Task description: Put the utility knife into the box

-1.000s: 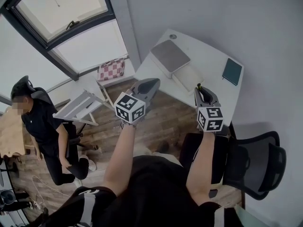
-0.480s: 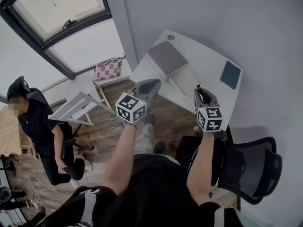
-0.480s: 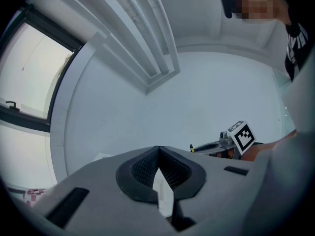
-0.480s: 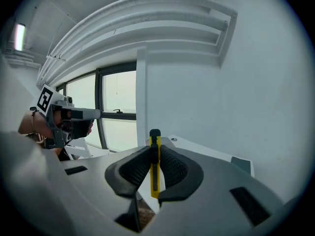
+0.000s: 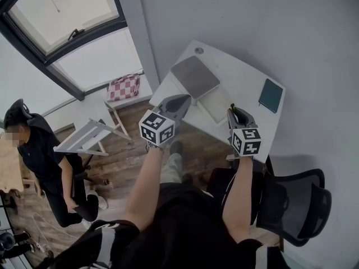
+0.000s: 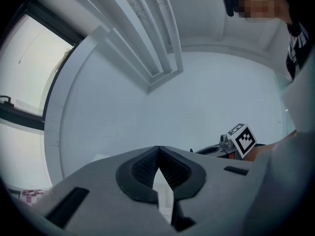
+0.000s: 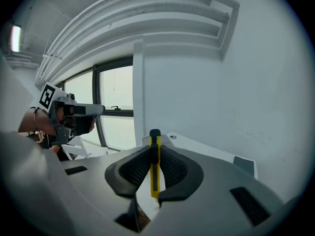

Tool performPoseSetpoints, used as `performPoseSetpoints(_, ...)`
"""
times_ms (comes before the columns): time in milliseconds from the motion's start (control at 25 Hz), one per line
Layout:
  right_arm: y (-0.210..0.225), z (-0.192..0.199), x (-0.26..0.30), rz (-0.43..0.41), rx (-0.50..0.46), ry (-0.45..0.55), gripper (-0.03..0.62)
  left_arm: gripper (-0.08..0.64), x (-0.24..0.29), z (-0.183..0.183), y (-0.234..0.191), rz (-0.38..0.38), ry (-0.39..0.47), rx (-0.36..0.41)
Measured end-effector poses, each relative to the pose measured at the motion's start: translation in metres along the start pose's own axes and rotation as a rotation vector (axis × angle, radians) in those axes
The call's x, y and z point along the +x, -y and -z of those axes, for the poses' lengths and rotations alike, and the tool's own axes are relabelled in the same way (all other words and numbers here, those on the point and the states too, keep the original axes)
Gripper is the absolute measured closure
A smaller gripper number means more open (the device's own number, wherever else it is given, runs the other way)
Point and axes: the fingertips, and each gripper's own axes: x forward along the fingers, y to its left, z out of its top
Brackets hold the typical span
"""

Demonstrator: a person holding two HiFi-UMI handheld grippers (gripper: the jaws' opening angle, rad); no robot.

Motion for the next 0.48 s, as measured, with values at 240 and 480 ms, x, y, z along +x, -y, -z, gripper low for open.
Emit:
performPoseSetpoints(240,0.013,0.003,0.031,0.003,0.023,-0.033,0.520,0.534,0.025,0.006,-0.024,0.014,-0.029,-0.012)
performPoseSetpoints(480,0.025,0.007,0.061,-0.001,0.062,-0.062,0.520,0.534,0.049,0.013,-0.049,0.022,-0.064,-0.032)
